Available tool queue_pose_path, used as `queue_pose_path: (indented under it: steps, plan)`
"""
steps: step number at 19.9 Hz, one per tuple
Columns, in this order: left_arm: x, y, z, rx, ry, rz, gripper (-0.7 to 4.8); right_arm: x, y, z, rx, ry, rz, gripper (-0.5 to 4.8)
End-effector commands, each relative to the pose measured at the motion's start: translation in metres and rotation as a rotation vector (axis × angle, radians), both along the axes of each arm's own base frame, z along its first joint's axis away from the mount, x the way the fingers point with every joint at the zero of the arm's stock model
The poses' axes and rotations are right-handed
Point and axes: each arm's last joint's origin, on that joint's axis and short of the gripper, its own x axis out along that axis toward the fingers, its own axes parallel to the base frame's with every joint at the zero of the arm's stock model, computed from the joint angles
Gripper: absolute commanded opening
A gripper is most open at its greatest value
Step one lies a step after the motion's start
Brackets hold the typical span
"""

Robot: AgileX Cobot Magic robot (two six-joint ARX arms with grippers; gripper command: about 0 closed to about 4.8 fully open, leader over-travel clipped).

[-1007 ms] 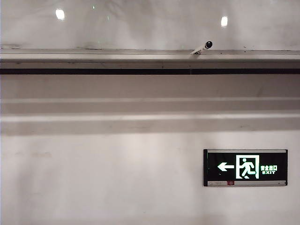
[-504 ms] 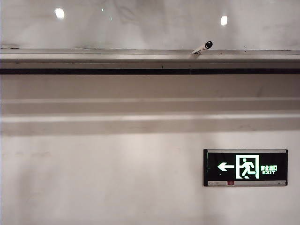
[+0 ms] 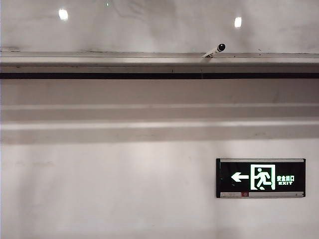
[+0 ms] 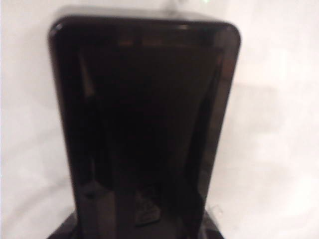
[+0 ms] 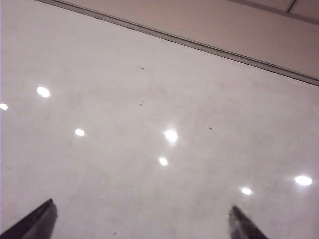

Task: Wipe the whiteboard clean using the black magnetic whiteboard eraser attached to the whiteboard.

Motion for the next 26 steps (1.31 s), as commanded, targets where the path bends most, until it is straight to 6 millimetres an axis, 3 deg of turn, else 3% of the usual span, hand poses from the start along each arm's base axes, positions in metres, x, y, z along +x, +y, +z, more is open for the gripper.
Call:
queue_pose_path:
  steps: [1, 5, 8, 16, 24, 26]
  plan:
    - [-0.004, 0.030, 0.029, -0.139, -0.208, 0.244, 1.47, -0.003, -0.002, 0.001, 0.012, -0.013, 0.004, 4.79]
    - [-0.007, 0.042, 0.037, -0.178, -0.248, 0.310, 1.48, -0.002, -0.002, 0.001, 0.011, -0.012, 0.004, 4.79]
    - [-0.005, 0.038, 0.035, -0.148, -0.231, 0.216, 1.48, -0.002, -0.002, 0.001, 0.009, -0.010, 0.004, 4.79]
    - [0.012, -0.009, -0.005, -0.050, -0.032, -0.126, 1.48, -0.002, -0.001, 0.001, 0.008, -0.008, 0.004, 4.79]
    - [0.005, -0.046, -0.021, 0.087, 0.026, -0.206, 1.48, -0.007, 0.004, 0.001, 0.009, -0.009, 0.038, 4.79]
    - [0.006, -0.045, -0.022, 0.084, 0.029, -0.165, 1.48, -0.007, 0.004, 0.001, 0.006, -0.012, 0.034, 4.79]
